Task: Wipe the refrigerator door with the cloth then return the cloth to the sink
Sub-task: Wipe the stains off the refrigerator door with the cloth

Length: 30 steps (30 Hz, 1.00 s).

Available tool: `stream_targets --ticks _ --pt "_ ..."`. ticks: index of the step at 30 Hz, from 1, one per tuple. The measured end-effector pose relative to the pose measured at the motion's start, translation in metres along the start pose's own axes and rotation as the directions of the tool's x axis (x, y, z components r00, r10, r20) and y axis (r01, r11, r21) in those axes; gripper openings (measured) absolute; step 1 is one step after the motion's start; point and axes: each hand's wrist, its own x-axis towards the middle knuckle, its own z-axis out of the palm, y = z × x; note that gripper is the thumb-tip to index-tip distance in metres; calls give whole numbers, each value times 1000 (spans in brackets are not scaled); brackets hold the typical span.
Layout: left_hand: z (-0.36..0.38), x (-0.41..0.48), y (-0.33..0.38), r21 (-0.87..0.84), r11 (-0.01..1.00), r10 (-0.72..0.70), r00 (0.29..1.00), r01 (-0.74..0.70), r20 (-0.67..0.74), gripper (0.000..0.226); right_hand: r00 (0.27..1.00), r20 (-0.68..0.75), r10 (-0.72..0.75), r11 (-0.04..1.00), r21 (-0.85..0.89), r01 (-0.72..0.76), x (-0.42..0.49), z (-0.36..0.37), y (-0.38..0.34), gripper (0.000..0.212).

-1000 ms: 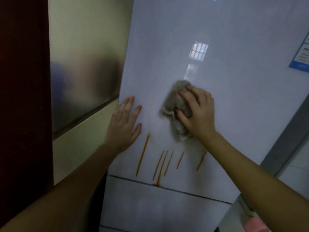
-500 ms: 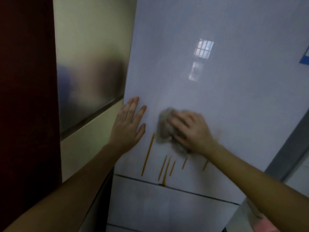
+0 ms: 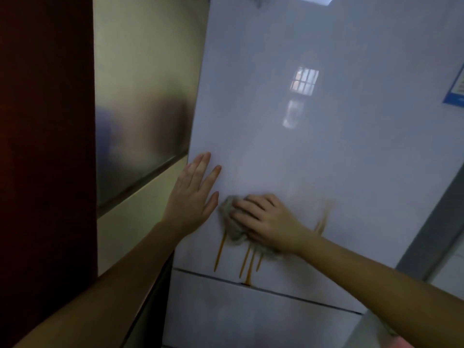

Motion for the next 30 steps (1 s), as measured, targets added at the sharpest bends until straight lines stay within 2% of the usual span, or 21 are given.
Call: stream_targets --ticks 2,4,6,8,10,12,14,17,20,22,25,27,28,30 --pt "2 0 -3 2 1000 13 1000 -13 5 60 1000 1 -20 1000 -8 20 -6 -2 2 30" --pt "3 -1 -3 -3 1000 8 1000 -8 11 61 999 -34 30 999 -34 -31 -2 -12 21 35" --pt "3 -2 0 -3 1000 -8 1000 8 11 62 975 -136 177 980 -69 -188 6 -28 49 42" --pt "4 -2 3 -2 1000 -19 1000 19 4 62 903 -231 361 921 -65 -385 12 -49 77 50" --pt "3 -1 4 -5 1000 -21 1000 21 1 62 844 -271 463 871 -39 -490 10 -63 91 55" --pt "3 -1 4 -9 1000 -22 1000 22 11 63 858 -272 436 884 -48 -464 -1 -60 86 55" --pt "2 -1 4 -9 1000 -29 999 30 28 64 917 -221 332 933 -63 -354 -21 -44 68 51" --pt "1 -2 4 -2 999 -32 999 32 35 65 991 -63 116 992 -49 -119 -66 -13 28 43" --pt "1 -1 4 3 1000 -23 1000 22 18 64 992 111 -68 997 -33 72 -115 4 -4 35" --pt "2 -1 5 1 1000 -29 999 29 14 64 989 136 -52 998 -19 55 -130 0 -5 33" --pt "2 -1 9 -6 999 -45 999 45 11 65 990 18 136 990 -30 -136 -118 -22 22 40" --pt "3 0 12 -14 998 -58 998 58 12 65 920 -129 369 926 -29 -375 -102 -45 48 48" --pt "4 1 13 -17 998 -63 998 63 11 65 840 -201 503 858 -3 -514 -95 -56 60 52" --pt "6 1 14 -19 998 -66 998 66 3 65 622 -320 715 680 109 -725 -88 -73 76 57"
